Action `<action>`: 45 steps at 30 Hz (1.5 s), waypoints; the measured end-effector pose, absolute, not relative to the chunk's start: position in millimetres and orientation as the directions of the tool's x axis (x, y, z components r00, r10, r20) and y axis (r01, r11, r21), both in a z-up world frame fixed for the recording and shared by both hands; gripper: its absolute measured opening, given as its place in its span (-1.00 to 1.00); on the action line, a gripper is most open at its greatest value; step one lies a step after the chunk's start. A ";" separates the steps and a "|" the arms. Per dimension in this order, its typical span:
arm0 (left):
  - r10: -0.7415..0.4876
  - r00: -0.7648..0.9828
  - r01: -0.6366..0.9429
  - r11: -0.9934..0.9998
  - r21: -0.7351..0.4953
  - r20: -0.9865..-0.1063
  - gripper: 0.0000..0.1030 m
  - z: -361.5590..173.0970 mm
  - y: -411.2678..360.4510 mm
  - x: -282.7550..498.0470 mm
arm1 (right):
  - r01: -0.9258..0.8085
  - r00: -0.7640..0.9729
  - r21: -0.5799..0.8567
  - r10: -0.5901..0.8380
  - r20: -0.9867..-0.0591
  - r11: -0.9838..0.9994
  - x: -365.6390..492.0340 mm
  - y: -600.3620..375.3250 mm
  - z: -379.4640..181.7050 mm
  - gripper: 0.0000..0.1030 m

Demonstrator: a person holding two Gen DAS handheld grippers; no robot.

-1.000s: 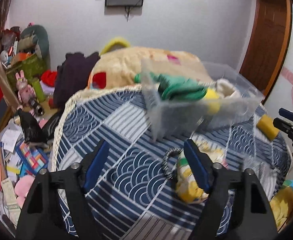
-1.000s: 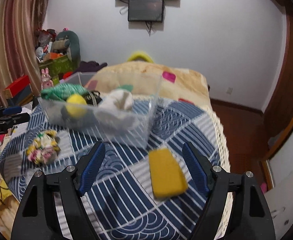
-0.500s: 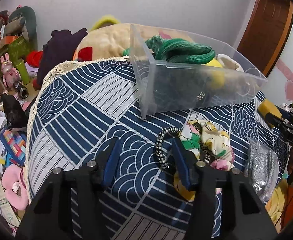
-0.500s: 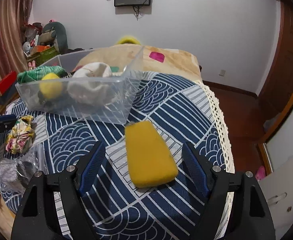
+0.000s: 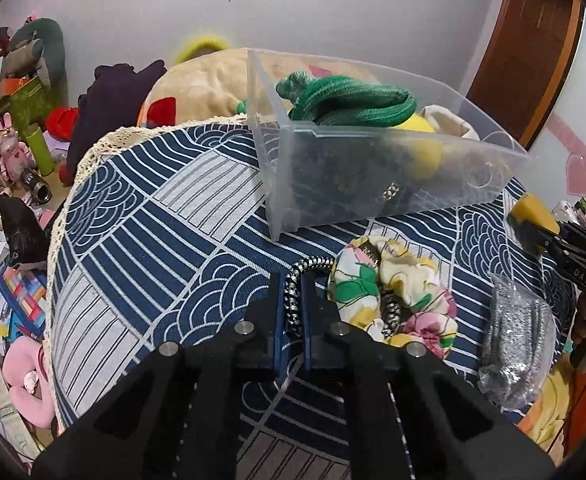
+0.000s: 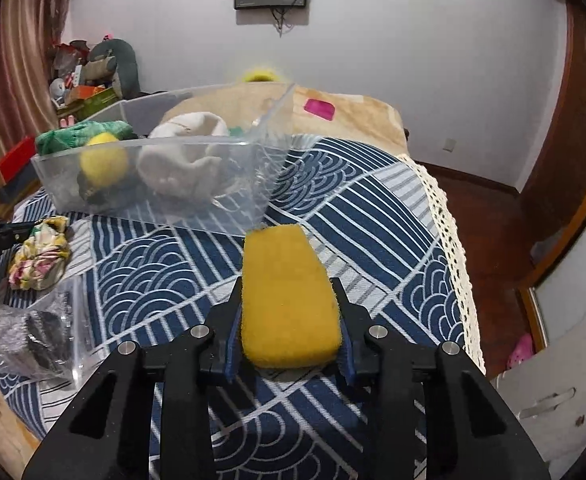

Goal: Organize soft objects
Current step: 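Grasp the black-and-white beaded strap with the left gripper while the right grasps the yellow sponge, then lower the strap into the box with the left gripper while the right drops the sponge in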

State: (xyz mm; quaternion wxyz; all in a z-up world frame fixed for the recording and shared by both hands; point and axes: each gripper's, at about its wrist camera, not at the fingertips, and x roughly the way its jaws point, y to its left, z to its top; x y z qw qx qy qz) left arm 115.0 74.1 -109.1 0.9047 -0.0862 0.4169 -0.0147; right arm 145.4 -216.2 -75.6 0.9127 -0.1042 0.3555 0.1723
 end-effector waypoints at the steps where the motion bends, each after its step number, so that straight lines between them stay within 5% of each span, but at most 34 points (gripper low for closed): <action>1: -0.097 0.656 -0.046 0.985 -0.168 -0.748 -0.88 -106.9 74.8 112.9 | -0.398 0.690 -0.069 0.248 -0.680 0.915 142.8 -214.5 -73.7 -0.34; 29: -0.121 0.848 0.011 0.977 -0.211 -0.516 -0.89 -0.3 47.2 100.0 | -0.540 0.734 -0.022 0.458 -0.501 0.842 126.0 -163.0 -6.0 -0.34; 45: -0.106 0.853 -0.043 0.961 -0.272 -0.512 -0.89 -7.3 67.4 156.6 | -0.540 0.729 -0.011 0.461 -0.506 0.842 169.6 -136.1 0.7 -0.34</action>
